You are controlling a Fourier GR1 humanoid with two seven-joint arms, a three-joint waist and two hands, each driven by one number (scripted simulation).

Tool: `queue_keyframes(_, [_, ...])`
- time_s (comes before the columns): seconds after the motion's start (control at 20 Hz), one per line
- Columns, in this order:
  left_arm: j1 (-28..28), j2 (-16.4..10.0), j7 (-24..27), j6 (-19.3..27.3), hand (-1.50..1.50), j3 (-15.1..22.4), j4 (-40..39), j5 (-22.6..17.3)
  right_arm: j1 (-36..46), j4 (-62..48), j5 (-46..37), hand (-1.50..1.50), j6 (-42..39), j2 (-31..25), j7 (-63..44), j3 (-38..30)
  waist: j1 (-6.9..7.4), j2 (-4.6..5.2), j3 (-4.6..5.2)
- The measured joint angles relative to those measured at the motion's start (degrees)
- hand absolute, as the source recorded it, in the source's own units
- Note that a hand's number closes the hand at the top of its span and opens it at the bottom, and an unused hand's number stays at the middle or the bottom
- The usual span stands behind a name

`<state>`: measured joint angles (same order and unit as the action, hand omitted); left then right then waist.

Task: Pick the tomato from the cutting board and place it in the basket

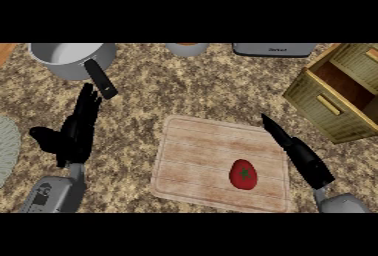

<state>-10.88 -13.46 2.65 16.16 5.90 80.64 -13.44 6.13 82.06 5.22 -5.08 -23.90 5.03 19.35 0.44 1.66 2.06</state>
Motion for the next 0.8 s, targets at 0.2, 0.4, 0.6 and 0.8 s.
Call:
queue_keyframes(0.2, [3.6, -0.4, -2.7, -1.4, 0.0, 1.1, -3.5, -0.1, 4.0, 2.0, 4.1, 1.5, 0.5, 4.0, -0.3, -2.5, 0.04, -0.9, -1.33])
queue_keyframes(0.4, [6.7, -2.1, -7.1, -3.9, 0.0, 3.0, -6.5, 0.2, 10.0, 6.1, 6.0, 1.5, 1.0, 9.5, 1.4, -1.8, 0.72, -1.47, -1.99])
queue_keyframes(0.6, [8.7, -3.8, -8.1, -6.3, 0.0, 3.7, -5.3, -0.1, 11.1, 7.6, -1.3, -1.5, 7.8, 17.5, 1.4, 6.1, 0.75, -2.13, -2.33])
queue_keyframes(0.8, [9.8, -5.2, -9.8, -7.3, 0.0, 3.5, -4.4, -0.4, 11.9, 8.7, -12.1, -1.5, 16.6, 21.0, -5.3, 12.2, -0.02, -2.51, -2.35])
